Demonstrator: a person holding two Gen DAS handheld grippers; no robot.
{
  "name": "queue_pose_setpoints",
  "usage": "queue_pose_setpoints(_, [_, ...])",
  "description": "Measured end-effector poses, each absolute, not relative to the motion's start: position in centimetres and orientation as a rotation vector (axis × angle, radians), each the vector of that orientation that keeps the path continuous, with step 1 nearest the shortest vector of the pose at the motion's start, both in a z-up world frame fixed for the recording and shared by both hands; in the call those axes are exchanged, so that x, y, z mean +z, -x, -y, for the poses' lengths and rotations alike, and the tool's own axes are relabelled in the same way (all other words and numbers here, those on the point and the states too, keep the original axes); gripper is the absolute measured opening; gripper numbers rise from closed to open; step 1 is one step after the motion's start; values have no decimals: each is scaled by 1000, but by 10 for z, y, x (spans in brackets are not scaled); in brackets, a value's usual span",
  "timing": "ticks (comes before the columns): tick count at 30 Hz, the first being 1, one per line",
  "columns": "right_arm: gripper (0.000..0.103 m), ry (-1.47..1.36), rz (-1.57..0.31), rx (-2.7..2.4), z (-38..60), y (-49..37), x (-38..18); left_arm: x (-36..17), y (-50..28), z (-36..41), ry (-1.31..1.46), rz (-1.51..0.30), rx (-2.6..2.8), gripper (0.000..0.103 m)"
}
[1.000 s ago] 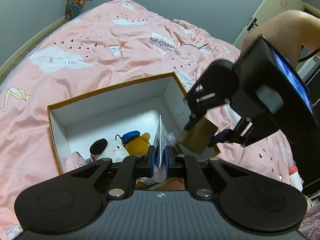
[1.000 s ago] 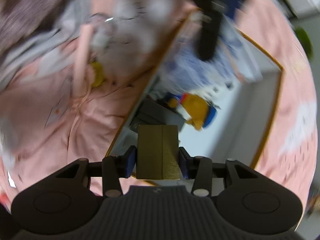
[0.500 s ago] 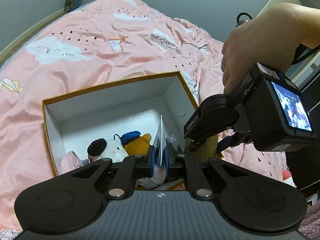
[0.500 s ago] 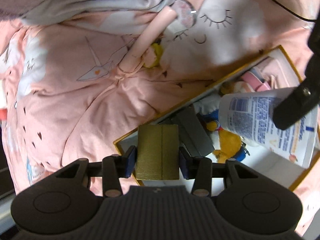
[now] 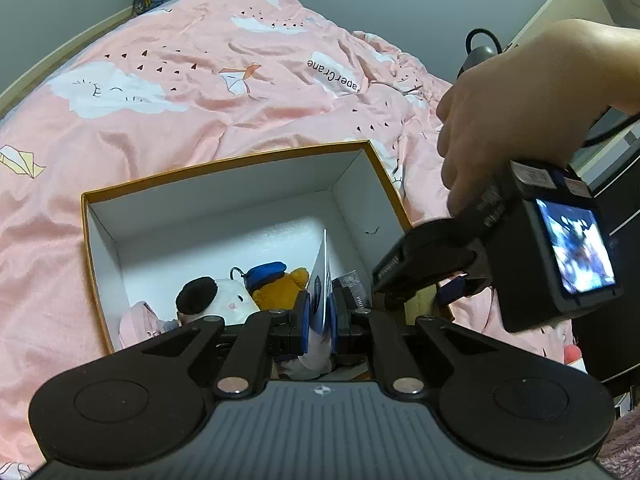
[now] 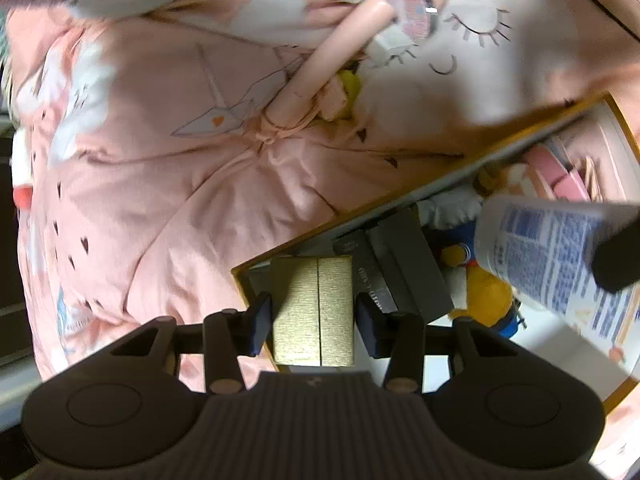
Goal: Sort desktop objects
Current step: 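Lower the gold box into the orange box and open the right tool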
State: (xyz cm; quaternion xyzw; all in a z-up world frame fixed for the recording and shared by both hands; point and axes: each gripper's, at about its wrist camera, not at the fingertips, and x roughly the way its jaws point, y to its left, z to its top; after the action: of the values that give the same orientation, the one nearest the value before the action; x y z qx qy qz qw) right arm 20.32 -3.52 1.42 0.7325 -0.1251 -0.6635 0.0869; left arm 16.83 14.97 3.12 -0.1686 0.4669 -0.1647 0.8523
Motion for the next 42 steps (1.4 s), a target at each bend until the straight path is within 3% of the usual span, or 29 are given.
queue_pose_setpoints(20, [47, -2049, 208, -1716, 36, -184, -9, 33, -160, -160, 397, -959, -342, 11])
queue_pose_setpoints(37, [54, -2321, 235, -1882, 43, -197, 18, 42, -163, -135, 339, -955, -350, 11])
queue_pose_setpoints(39, [54, -2490, 298, -1859, 40, -202, 19, 47, -163, -133, 338, -935, -356, 11])
queue_pose_setpoints(42, [53, -2825, 657, -1896, 23, -223, 22, 51, -170, -127, 328, -920, -364, 11])
